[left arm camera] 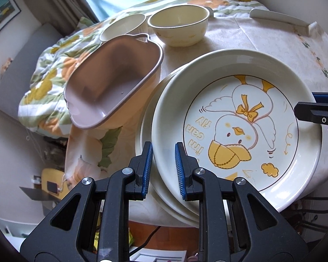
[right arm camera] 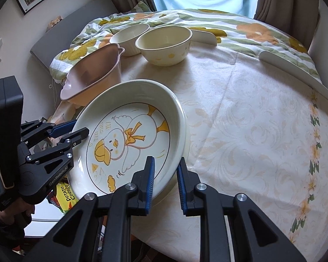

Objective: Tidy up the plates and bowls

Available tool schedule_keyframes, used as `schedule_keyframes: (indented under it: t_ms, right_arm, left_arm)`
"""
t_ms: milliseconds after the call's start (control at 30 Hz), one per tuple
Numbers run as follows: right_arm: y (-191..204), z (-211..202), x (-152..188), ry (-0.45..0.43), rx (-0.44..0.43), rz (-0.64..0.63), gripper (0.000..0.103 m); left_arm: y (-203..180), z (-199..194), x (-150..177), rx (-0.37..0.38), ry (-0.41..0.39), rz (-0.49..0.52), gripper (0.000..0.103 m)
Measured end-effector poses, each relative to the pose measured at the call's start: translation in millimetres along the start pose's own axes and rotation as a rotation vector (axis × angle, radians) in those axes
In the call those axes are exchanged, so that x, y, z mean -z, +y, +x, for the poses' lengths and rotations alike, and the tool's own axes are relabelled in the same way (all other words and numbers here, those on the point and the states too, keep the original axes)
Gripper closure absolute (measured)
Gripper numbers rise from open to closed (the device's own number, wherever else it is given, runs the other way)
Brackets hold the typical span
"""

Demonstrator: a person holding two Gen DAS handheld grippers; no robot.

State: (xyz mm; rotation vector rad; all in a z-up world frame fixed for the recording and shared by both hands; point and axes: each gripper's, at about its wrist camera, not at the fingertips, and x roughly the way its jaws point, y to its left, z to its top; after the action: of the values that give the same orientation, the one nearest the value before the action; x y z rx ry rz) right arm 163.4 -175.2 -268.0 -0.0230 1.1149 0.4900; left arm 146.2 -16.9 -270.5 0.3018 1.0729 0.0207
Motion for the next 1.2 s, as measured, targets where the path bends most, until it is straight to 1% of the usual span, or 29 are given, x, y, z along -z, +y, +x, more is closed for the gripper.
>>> schedule_keyframes:
  t_ms: [100,233,733,1067,1133,1167,1200]
  right_arm:
    - [0.7,1.4,-0.1,0.0,0.007,-0.001,0.085]
    - [2.6,5.4,1.9,0.008,0.008,0.001,0.085]
    - [5.5,7.6,5.0,-0.006,0.03,0.006,0.084]
    - [4.9,5.8,4.5,-0.012,0.024,0.035,0.084]
    - [2.7,2.7,3.7,-0.014,0.012,0.056,0.084]
    - [1.3,1.2,3.4,-0.015,0.005,0.063,0.084]
    - [0.1,-1.8,3.0,-0.02,-0.003,0.069,0.084]
  left_arm:
    - [-3.0,-2.4,0.8,-0.024,-0.009,0.02,0.085]
    - [-1.6,-3.8,1.4,-0.037,-0.017,0.029,0.085]
    - [7.5,-2.5,0.9,-0.038,-0.008,0.018,0.085]
    - [7.6,-3.5,-0.2,-0.038,0.002,0.008,0.084]
    - [7.6,-5.9,-1.8,-0.032,0.008,-0.002,0.08]
    - [7.6,-8.0,-2.5,-0.031,0.007,-0.009,0.068]
    - [8.6,-11.3,-3.4,-0.029,0.002,-0.019,0.043]
